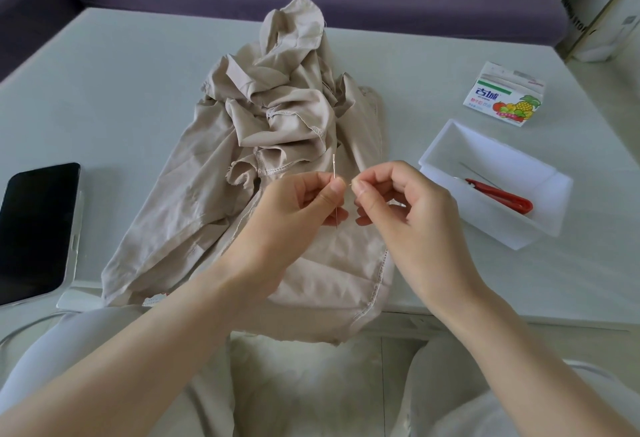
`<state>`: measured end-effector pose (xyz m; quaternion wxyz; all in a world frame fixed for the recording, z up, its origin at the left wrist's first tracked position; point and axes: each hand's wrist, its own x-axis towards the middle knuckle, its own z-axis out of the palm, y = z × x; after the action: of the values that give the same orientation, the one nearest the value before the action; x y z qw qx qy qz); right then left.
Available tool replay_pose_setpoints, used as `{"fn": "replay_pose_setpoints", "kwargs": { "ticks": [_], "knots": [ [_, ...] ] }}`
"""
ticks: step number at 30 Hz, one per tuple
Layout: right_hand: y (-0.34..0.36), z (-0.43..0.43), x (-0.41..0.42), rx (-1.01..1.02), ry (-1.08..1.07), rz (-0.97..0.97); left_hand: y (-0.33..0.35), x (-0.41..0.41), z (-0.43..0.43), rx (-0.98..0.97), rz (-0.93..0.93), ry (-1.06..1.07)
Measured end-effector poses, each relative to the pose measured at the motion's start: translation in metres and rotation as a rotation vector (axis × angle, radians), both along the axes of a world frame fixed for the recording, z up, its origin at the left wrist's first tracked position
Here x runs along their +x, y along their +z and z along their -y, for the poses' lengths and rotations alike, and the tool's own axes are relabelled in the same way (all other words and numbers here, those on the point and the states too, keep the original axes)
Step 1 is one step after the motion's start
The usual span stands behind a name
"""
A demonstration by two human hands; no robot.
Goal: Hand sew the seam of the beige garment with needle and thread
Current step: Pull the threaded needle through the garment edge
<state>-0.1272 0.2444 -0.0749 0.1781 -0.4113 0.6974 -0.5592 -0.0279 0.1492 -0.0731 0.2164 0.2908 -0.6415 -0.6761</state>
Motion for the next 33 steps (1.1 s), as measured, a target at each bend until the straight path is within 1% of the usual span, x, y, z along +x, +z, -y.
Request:
{"fn": "replay_pose_setpoints", "kwargs": {
  "ticks": [10,15,25,27,30,33],
  "knots": [
    [-0.0030,0.0037,0.0003,0.003,0.000,0.009,-0.0022,0.0056,0.0084,0.000,0.025,0.037],
    [-0.0031,0.0051,0.0012,0.001,-0.004,0.016,-0.0031,0.0075,0.0098,0.030,-0.001,0.071],
    [-0.0009,0.0022,0.0044,0.004,0.028,-0.049,-0.0035,0.0076,0.0086,-0.009,0.026,0.044],
    [0.0011,0.0015,0.0038,-0.008,0.030,-0.080,-0.0037,0.0079,0.0086,0.000,0.020,0.046],
    [0.0015,0.0020,0.0014,-0.023,0.007,-0.191,-0.0034,0.0087,0.0089,-0.005,0.019,0.040],
    [0.0008,0.0015,-0.0004,-0.028,-0.029,-0.229,-0.0042,0.0087,0.0082,-0.003,0.019,0.032]
  ]
}}
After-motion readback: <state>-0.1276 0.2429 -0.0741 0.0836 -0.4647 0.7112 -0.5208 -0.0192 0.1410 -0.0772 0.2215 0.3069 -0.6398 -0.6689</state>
